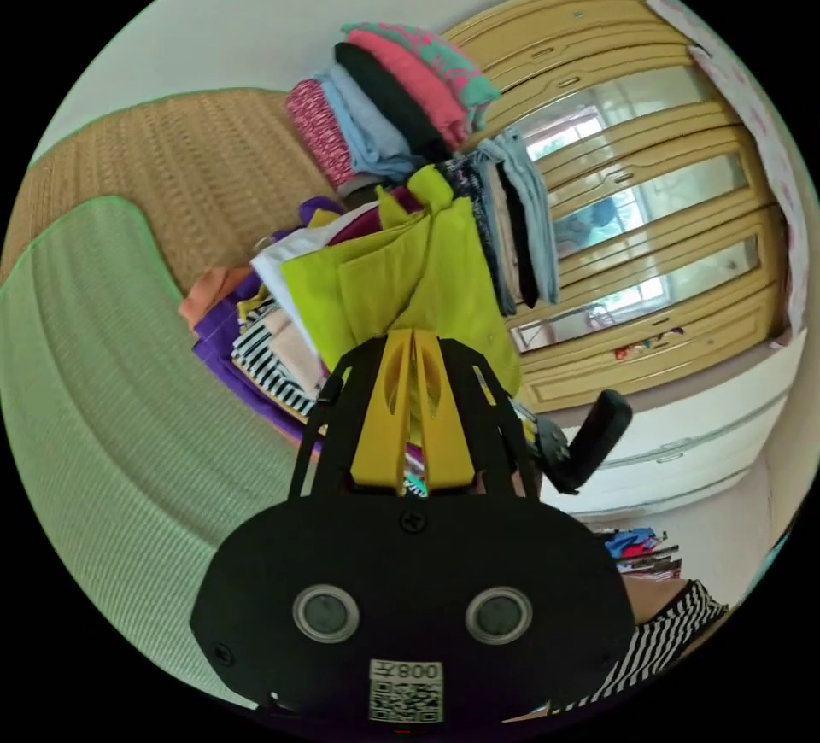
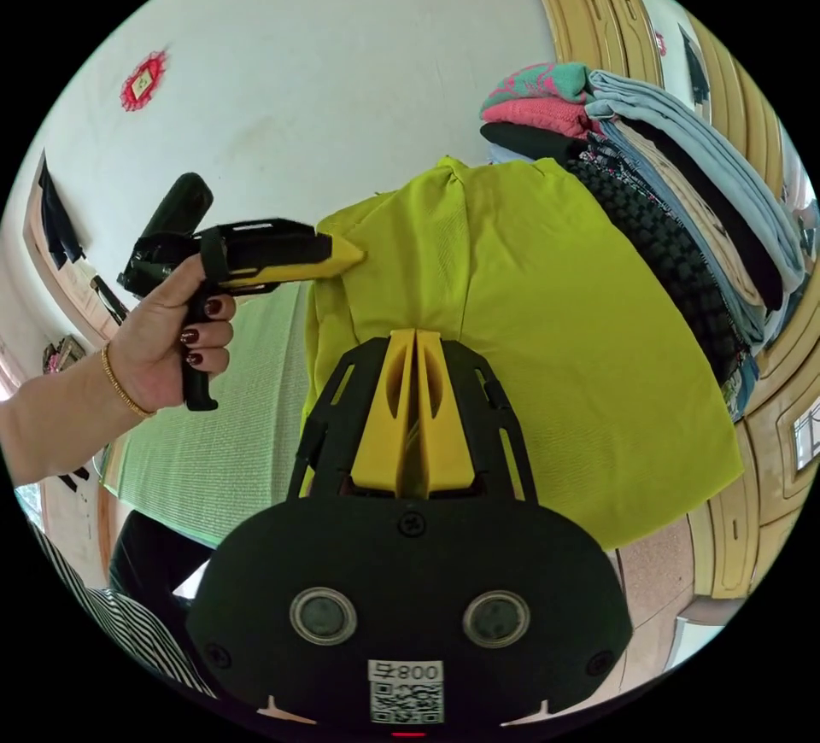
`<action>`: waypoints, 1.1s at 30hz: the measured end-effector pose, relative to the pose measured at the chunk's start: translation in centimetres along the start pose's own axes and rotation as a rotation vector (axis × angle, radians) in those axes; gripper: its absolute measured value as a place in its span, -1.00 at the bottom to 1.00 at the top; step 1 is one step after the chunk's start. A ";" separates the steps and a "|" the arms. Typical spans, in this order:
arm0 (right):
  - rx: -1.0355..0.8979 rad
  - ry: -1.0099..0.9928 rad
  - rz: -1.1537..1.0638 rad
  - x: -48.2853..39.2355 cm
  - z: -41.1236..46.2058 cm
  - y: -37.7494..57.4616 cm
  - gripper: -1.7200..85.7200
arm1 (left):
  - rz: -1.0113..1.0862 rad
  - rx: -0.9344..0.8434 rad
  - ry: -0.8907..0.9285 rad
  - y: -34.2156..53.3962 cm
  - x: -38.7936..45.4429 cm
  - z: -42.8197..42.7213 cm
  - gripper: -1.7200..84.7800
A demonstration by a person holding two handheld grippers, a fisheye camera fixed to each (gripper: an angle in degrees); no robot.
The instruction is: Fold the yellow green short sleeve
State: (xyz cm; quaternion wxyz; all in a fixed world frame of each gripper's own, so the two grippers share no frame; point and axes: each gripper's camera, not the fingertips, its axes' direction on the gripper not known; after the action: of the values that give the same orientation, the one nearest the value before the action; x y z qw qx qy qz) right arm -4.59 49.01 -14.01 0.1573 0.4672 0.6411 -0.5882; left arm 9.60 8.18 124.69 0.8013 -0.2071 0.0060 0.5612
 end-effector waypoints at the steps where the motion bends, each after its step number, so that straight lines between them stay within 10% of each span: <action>1: -0.010 0.005 0.005 -0.5 -0.3 0.1 -0.96 | 0.008 -0.006 0.043 0.4 0.1 -0.7 -0.96; 10: 0.101 -0.072 0.094 -2.2 -7.4 2.7 -0.96 | 0.208 0.074 0.087 11.4 3.5 -11.1 -0.96; 33: 0.111 -0.396 0.138 -8.9 -22.0 14.1 -0.96 | -0.110 -0.272 -0.649 38.4 3.6 -16.0 -0.96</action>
State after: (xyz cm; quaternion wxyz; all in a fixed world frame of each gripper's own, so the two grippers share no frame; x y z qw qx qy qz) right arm 18.72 63.35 -10.18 0.2943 0.3932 0.5306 -0.6908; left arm -20.14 16.87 96.67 0.7557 -0.1228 -0.3346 0.5495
